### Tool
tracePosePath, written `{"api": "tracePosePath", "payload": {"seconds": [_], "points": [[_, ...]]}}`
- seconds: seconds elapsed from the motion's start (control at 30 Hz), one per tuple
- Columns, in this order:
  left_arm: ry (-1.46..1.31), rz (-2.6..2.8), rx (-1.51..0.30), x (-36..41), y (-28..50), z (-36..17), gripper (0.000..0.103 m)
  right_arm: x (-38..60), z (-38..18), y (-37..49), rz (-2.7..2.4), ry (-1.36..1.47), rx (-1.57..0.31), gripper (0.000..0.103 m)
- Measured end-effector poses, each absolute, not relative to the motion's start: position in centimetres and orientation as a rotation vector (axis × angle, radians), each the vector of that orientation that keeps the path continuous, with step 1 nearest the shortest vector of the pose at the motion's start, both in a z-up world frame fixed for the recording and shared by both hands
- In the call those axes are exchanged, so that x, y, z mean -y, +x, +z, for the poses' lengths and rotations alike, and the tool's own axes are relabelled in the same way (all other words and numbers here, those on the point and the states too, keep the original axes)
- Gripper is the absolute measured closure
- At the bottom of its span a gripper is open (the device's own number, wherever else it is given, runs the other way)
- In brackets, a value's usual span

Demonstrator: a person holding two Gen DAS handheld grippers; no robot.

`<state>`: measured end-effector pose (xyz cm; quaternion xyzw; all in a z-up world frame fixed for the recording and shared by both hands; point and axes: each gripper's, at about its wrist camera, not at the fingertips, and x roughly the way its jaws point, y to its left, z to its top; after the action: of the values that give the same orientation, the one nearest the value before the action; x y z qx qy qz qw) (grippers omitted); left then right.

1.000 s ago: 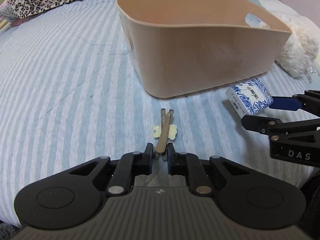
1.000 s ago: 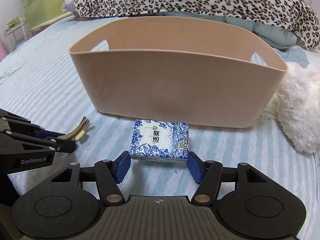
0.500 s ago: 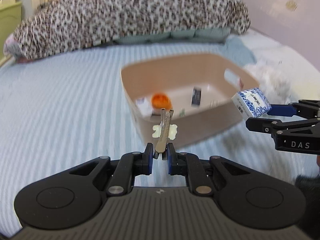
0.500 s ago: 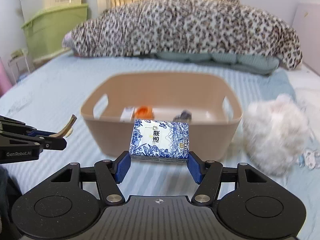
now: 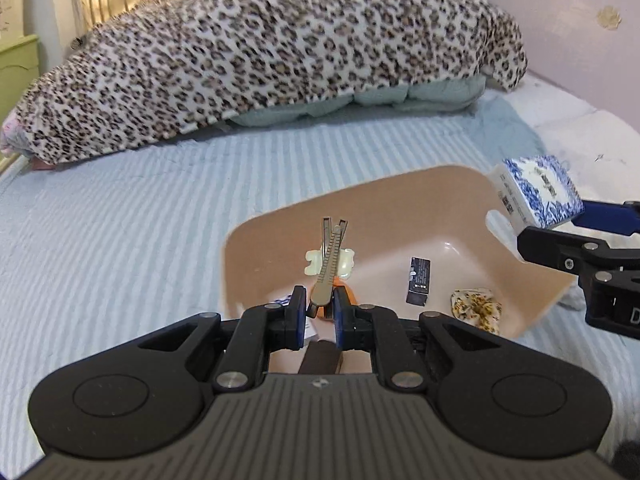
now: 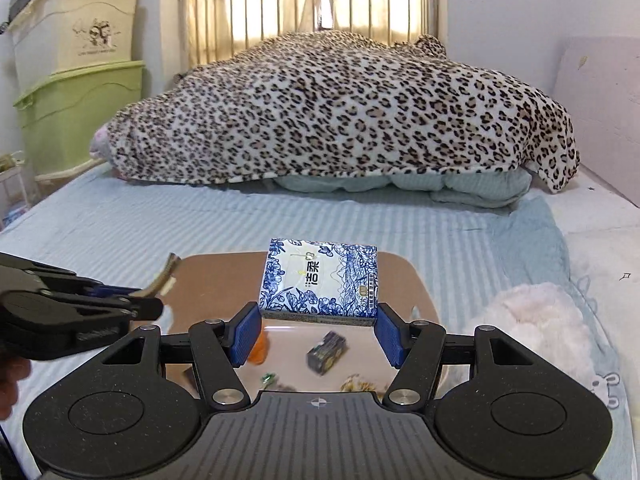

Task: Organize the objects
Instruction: 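Lower clothespins into basket with left tool while right tool drops card pack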

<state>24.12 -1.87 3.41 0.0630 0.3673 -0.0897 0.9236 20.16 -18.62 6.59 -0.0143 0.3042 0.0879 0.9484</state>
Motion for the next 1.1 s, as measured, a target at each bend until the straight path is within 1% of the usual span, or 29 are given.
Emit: {"api": "tracePosePath", "payload": {"seconds": [0.13,0.3,0.4,0.5,0.57,0.6,0.63,0.7,0.87,0.9,0.93,1.1], "points": [[0.182,-0.162,-0.802,3.8,26.8,1.1,0.088,18.5,4.2,23.1,0.129,-0.051,-0.671,0.044],[0.202,-0.141,-0.884,4.5,29.0,-1.8,0.088,18.3,0.7,25.6,0.094,-0.081,-0.762,0.044],[0.221,-0.129,-0.932,4.6,29.7,-3.3,0.088,17.8,-1.0,25.8,0.083,-0.107,-0.809,0.044],[0.216,-0.141,-0.939,4.3,29.5,-3.6,0.086,17.4,-2.2,26.0,0.067,-0.120,-0.851,0.044],[0.222,-0.137,-0.926,4.2,29.3,-3.1,0.072,17.2,-2.4,25.8,0.068,-0.134,-0.858,0.043],[0.224,-0.137,-0.916,4.1,29.1,-2.7,0.054,17.2,-2.3,25.6,0.066,-0.134,-0.852,0.036],[0.220,-0.138,-0.901,4.1,28.9,-2.3,0.038,17.2,-2.1,25.3,0.065,-0.129,-0.842,0.036],[0.204,-0.133,-0.862,3.6,28.0,-1.3,0.029,17.2,-1.1,24.7,0.068,-0.112,-0.824,0.033],[0.169,-0.142,-0.840,2.7,26.4,0.8,0.028,17.5,2.0,22.7,0.069,-0.080,-0.768,0.018],[0.163,-0.140,-0.834,2.5,25.8,1.2,0.026,17.5,2.5,22.2,0.069,-0.070,-0.772,0.011],[0.153,-0.141,-0.831,2.3,25.3,1.6,0.024,17.6,3.0,21.8,0.065,-0.057,-0.777,0.008],[0.133,-0.142,-0.831,1.4,22.7,3.1,0.022,17.2,4.9,18.8,0.079,-0.033,-0.781,0.008]]}}
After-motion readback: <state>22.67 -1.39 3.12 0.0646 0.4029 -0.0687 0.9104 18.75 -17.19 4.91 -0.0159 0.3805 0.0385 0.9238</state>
